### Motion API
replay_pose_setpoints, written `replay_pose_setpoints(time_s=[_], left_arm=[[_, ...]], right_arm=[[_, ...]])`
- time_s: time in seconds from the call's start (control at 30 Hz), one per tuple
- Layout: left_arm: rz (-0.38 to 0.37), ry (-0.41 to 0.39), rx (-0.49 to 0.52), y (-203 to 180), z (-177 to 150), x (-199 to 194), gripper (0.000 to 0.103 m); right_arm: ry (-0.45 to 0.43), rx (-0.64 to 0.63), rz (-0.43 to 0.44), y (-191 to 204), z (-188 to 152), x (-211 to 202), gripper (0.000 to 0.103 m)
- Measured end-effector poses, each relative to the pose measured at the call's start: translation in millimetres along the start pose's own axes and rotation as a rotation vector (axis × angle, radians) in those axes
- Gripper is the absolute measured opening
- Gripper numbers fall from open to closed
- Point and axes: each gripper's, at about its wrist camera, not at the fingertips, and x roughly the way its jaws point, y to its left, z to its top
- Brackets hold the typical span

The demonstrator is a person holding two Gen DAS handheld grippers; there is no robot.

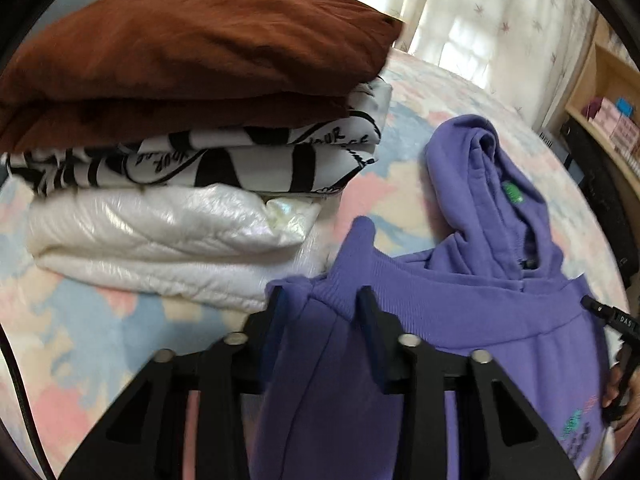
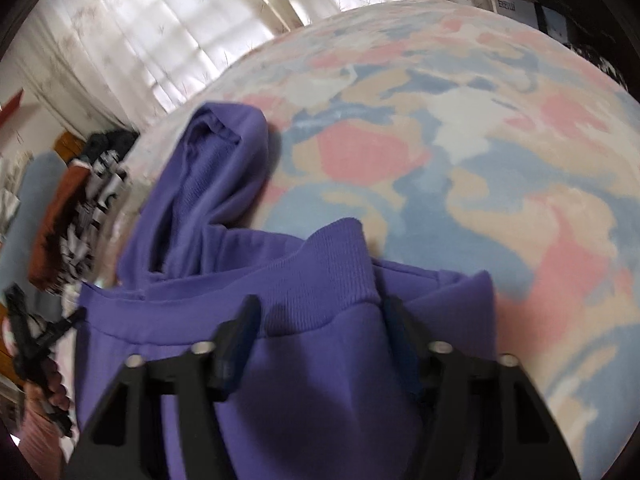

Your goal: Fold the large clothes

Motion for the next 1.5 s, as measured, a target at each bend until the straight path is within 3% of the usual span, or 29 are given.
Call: replay_pose_setpoints(time_s=[0.03, 0.07, 0.23, 0.33, 0.4, 0.57, 0.7, 0.73, 0.87, 0.97, 1.1, 1.17, 1.23, 1.3, 1.43, 1.47, 1.5], left_arm=[[0.026, -0.007, 0.018, -4.2, -1.1, 0.9, 0.021], [0.041, -0.019, 0.030, -5.7, -2.5, -0.3, 0.019], [0.076, -0.057, 0.041, -15.2, -4.5, -5.1, 0.016], [0.100, -0.052, 0.025, -19.1, -3.4, 2.8, 0.016], [0.120, -0.042, 0.012, -19.1, -3.4, 12.6, 0.016], [0.119, -0.027, -0.002, -11.3, -6.7, 32.1, 0.017], [0.089, -0.029, -0.001, -10.8, -5.9, 24.6, 0.024], [0.084, -0.035, 0.003, -12.0, -6.2, 17.2, 0.028], [0.081, -0.097, 0.052, -22.5, -17.8, -25.0, 0.029], [0.049, -0.150, 0.093, -40.7, -40.3, -57.9, 0.029], [-0.002, -0.093, 0.097, -65.5, -74.5, -64.3, 0.029], [0.050, -0.067, 0.113, -74.4, -90.4, -53.4, 0.028], [0.134, -0.030, 0.117, -72.0, -103.3, -35.6, 0.028], [0.157, -0.053, 0.114, -61.5, -109.6, -30.4, 0.028], [0.130, -0.051, 0.080, -41.8, -106.2, -31.2, 0.025], [0.125, -0.046, 0.072, -38.9, -105.3, -31.9, 0.023], [0.120, -0.041, 0.072, -37.8, -105.0, -32.5, 0.023]], right_arm=[[-0.004, -0.030, -0.044, 3.7, -2.2, 0.9, 0.014], [-0.020, -0.065, -0.094, 6.9, -5.5, -1.2, 0.010], [-0.228, -0.036, -0.079, 3.2, -11.7, -50.4, 0.009], [-0.283, -0.028, -0.120, 8.8, -7.8, -62.9, 0.009], [-0.269, -0.051, -0.181, 15.7, -5.3, -52.1, 0.009], [-0.123, 0.000, -0.279, -1.2, -5.8, 7.3, 0.009], [-0.117, 0.038, -0.246, -6.3, -4.3, -1.0, 0.015], [-0.111, 0.043, -0.241, -5.8, -3.9, -7.0, 0.019], [-0.153, 0.006, -0.239, 12.2, -14.2, -43.6, 0.021], [-0.199, -0.046, -0.158, 38.3, -36.1, -72.0, 0.021], [-0.133, -0.125, -0.020, 81.5, -73.9, -67.9, 0.021], [-0.074, -0.178, -0.018, 100.1, -91.5, -49.3, 0.022], [-0.068, -0.218, -0.079, 106.7, -102.5, -35.6, 0.021], [-0.106, -0.247, -0.096, 102.7, -105.4, -38.2, 0.018], [-0.138, -0.201, -0.298, 49.6, -99.2, -47.7, 0.023], [-0.127, -0.149, -0.303, 24.1, -97.4, -51.3, 0.014], [-0.129, -0.115, -0.249, 7.2, -98.9, -56.9, 0.008]])
